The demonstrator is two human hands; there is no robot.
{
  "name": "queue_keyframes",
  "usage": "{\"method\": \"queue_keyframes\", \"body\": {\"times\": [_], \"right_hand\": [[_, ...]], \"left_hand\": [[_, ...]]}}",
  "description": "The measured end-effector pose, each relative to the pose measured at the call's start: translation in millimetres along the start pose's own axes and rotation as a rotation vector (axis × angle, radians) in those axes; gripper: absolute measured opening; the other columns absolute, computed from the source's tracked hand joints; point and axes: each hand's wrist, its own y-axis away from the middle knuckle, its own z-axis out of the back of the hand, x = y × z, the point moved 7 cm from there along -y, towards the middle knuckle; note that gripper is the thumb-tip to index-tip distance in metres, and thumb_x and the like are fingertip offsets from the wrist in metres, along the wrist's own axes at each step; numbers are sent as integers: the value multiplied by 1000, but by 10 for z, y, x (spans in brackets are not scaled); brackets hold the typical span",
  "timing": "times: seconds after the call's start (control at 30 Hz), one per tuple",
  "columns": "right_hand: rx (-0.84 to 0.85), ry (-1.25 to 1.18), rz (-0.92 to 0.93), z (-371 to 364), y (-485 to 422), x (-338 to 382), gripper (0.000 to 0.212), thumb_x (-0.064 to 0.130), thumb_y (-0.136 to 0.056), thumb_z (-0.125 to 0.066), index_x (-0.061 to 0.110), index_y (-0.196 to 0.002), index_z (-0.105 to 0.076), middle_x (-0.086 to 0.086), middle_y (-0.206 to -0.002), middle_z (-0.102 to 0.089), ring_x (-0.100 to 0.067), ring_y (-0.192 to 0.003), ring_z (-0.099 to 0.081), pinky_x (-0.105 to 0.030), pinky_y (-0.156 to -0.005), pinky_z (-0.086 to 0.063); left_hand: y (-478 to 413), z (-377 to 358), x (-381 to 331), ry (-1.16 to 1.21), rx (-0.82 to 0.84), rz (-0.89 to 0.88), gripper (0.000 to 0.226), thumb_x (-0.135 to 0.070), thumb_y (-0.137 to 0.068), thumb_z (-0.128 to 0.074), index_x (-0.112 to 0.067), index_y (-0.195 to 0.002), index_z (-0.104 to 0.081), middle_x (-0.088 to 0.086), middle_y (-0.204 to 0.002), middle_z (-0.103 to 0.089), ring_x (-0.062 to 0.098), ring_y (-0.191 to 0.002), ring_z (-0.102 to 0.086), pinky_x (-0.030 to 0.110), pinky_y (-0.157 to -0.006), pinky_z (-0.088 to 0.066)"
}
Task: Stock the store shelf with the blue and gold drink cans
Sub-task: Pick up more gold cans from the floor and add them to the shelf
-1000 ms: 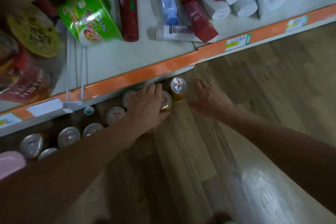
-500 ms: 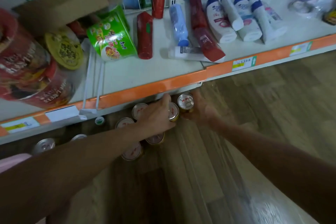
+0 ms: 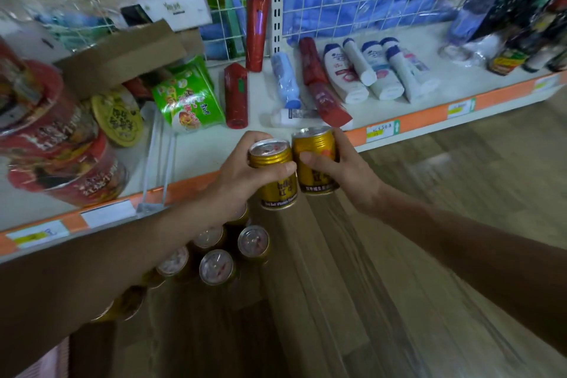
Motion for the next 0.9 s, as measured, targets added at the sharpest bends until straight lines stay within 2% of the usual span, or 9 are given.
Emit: {"method": "queue_keyframes", "body": {"times": [0.1,0.2,0.4,0.53,0.6,0.73,0.77,0.83,0.9], "right_hand": [[-18,-43,11,-45,26,130,58,36,-82,-77,26,-132,-48,-4,-122,-66,-21,-107,-69,-50,-85,-60],[-19,-37,6,-83,30,170,62,42,-78,-76,23,-132,-52,-3,-117,-70,-18,-103,-71,-50,-87,-59],[-37,43,-52,-117,101,109,67,55,-67,-81,27,-122,-57,2,-107,-72,-12,-98,-71,-39,-85,-60],[-71,104,-152,-91,404,298,68,70,-62,-81,32,-115,-61,0,-107,-72,-21,-100,-71,-51,-89,-57],[-68,84,-179,-91,664,487,61,63,-65,-81,29,-113,-63,-4,-105,-72,-25,-98,-72,-53,-88,-58],[-62,59,-296,-64,1332,1028,53,49,-73,-83,23,-115,-61,-3,-103,-72,-17,-93,-72,-38,-82,-61],[-57,71,-317,-53,1485,1202,56,51,-72,-84,23,-115,-60,-1,-103,-71,-14,-92,-71,-36,-80,-61],[-50,88,-355,-17,1716,1561,66,59,-66,-83,25,-117,-59,-1,-104,-71,-15,-93,-71,-41,-83,-61],[-30,89,-381,-9,1916,2023,70,64,-61,-80,28,-117,-59,0,-105,-71,-17,-96,-71,-46,-85,-60]], "left_hand": [[22,26,17,143,-57,54,59,-41,-61,-88,-24,-111,-63,2,-105,-74,22,-102,-71,44,-91,-58],[48,31,52,229,-58,125,58,-41,-74,-85,-21,-123,-61,11,-115,-74,28,-107,-72,55,-95,-55],[158,58,18,262,-110,211,57,-47,-75,-81,-16,-120,-62,14,-105,-74,28,-91,-74,41,-72,-60],[485,61,-162,305,-186,293,55,-52,-75,-82,-22,-117,-65,14,-111,-73,36,-100,-72,54,-85,-59],[768,53,-321,336,-223,357,60,-54,-71,-85,-26,-119,-64,12,-115,-72,35,-102,-72,58,-87,-58],[1336,-48,-868,324,-230,448,61,-65,-61,-85,-36,-111,-67,16,-125,-65,35,-106,-70,59,-89,-57],[1467,-62,-1034,328,-251,475,65,-67,-59,-86,-34,-111,-67,17,-127,-63,34,-107,-70,59,-90,-56],[1700,-121,-1473,341,-264,512,72,-63,-62,-86,-24,-118,-63,15,-123,-68,33,-107,-71,59,-94,-55],[1918,-208,-2035,356,-256,527,65,-53,-69,-87,-21,-121,-62,9,-116,-74,29,-105,-72,55,-97,-54]]}}
